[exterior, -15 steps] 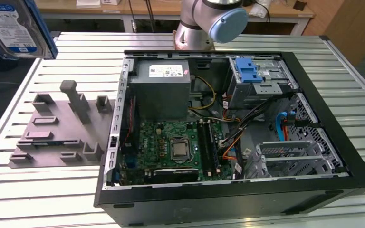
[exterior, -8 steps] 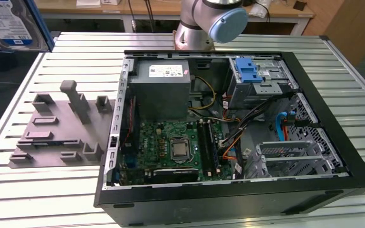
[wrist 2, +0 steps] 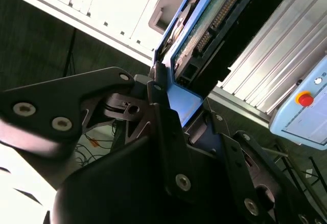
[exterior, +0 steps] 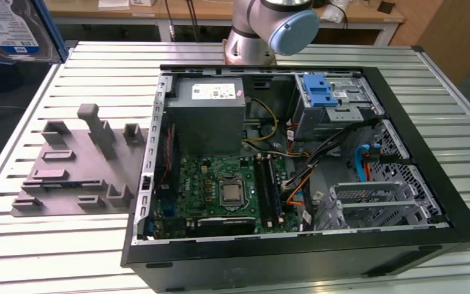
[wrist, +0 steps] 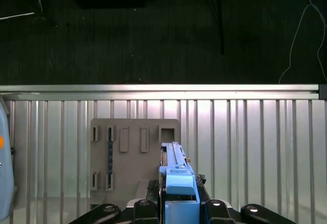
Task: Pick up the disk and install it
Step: 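Pick up the disk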
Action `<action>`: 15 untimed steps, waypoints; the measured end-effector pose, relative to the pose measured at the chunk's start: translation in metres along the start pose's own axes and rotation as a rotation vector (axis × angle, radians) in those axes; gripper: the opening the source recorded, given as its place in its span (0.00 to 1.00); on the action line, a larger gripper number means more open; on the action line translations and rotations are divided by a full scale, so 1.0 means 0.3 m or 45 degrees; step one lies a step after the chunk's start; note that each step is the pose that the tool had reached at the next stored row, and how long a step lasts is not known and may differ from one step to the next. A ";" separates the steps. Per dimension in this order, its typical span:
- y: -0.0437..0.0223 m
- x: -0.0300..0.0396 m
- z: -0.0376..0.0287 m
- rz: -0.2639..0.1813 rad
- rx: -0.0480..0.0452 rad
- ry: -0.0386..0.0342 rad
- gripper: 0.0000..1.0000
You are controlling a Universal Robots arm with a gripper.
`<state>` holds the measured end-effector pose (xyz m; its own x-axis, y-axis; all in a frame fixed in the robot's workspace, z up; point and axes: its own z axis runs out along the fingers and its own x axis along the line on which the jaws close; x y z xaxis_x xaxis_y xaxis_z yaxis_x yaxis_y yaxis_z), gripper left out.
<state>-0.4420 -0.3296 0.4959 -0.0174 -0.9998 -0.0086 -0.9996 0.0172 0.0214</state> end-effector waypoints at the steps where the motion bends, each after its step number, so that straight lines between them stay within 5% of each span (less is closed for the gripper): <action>1: 0.000 0.000 0.000 0.000 0.000 -0.0001 0.36; 10: -0.003 0.074 -0.001 0.000 0.000 0.0000 0.36; 15: -0.047 0.088 -0.002 0.000 0.000 0.0000 0.36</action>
<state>-0.4285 -0.3563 0.4959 -0.0173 -0.9998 -0.0086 -0.9996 0.0171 0.0213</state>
